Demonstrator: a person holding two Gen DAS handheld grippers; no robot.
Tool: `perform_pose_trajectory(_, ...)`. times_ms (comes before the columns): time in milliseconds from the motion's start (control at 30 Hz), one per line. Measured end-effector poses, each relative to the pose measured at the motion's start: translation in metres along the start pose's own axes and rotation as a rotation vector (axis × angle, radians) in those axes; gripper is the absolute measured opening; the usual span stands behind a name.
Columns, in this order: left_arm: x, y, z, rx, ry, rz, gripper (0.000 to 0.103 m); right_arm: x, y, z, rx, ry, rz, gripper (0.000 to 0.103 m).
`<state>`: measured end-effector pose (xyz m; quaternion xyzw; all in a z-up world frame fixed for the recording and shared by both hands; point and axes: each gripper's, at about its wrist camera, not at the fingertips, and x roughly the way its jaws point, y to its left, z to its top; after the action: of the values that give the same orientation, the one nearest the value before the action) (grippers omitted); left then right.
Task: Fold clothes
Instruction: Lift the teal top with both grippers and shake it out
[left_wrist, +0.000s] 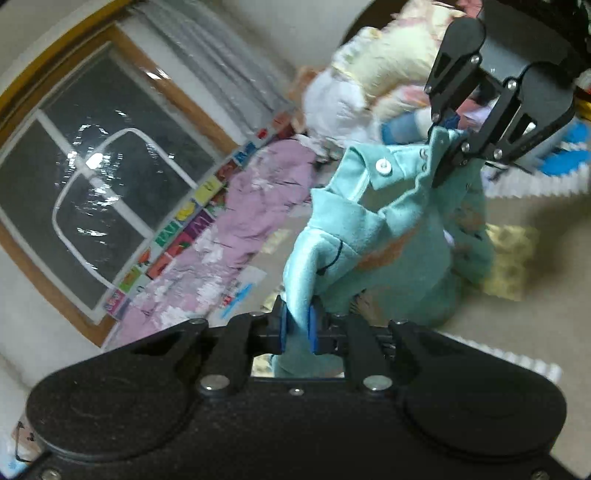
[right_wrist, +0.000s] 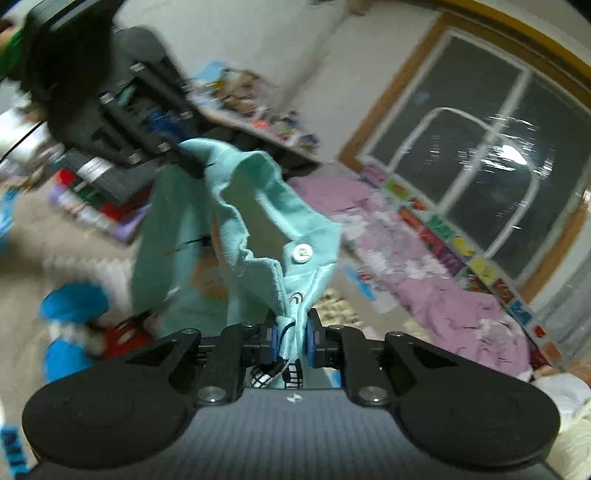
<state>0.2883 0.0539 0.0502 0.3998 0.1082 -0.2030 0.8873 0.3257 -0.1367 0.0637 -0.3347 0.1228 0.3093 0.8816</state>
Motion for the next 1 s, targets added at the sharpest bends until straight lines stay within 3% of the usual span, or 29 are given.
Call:
perform_pose_trajectory(233,-0.063,-0.091,-0.044,0.081,0.027,-0.065,0.01,-0.037,0.108,-0.052,-0.098,0.061,0.154,0.016)
perform_pose_trajectory(500,-0.096,-0.189,-0.084,0.251,0.115,-0.114,0.008,-0.064,0.219,-0.096,-0.243,0.147,0.23,0.015)
perform_pose_trajectory(800,-0.129,-0.254,-0.107,0.343,0.161,-0.131,0.007,-0.095,0.279,-0.123,-0.317,0.174,0.232,0.016)
perform_pose_trajectory(1000,-0.138,-0.268,-0.112,0.313,0.167,-0.13,0.007,-0.11,0.294,-0.138,-0.343,0.182,0.22,0.016)
